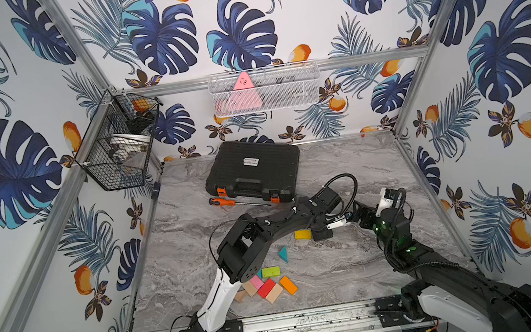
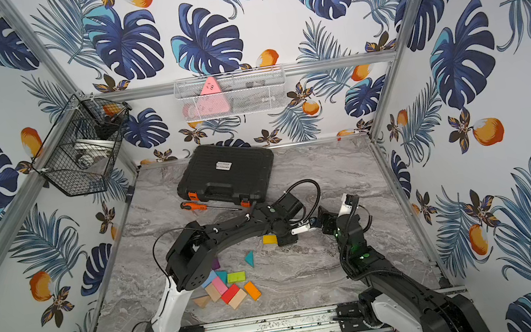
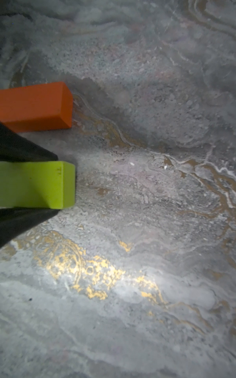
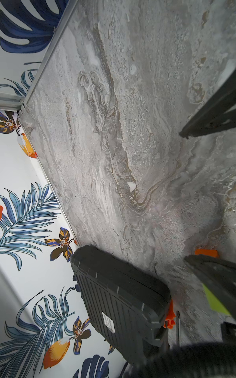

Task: Assemble a piece of candy with building blocks
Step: Place the building block at the center of the board.

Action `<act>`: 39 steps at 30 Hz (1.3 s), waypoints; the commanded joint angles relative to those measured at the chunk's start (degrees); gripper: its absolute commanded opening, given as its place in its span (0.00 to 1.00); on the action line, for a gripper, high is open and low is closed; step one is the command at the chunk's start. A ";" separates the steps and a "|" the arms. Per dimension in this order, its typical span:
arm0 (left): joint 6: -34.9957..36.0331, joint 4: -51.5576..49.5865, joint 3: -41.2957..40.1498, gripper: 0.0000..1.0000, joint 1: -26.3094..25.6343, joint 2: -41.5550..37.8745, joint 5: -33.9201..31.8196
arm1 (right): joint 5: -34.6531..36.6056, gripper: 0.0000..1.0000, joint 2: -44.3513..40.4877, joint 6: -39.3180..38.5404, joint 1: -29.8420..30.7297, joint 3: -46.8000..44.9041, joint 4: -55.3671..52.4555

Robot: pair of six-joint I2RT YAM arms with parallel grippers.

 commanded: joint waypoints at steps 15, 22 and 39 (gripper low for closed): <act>0.43 -2.97 -0.39 0.50 0.45 -0.42 -1.06 | -0.42 0.92 0.53 -0.43 0.04 0.65 1.93; -0.20 0.56 -1.93 0.62 -0.71 -1.63 -1.57 | -0.62 0.92 0.44 -0.56 0.03 0.39 2.15; -0.62 -1.60 1.02 0.63 -0.98 -7.97 -4.70 | -0.82 0.92 1.02 -0.57 0.03 0.59 2.42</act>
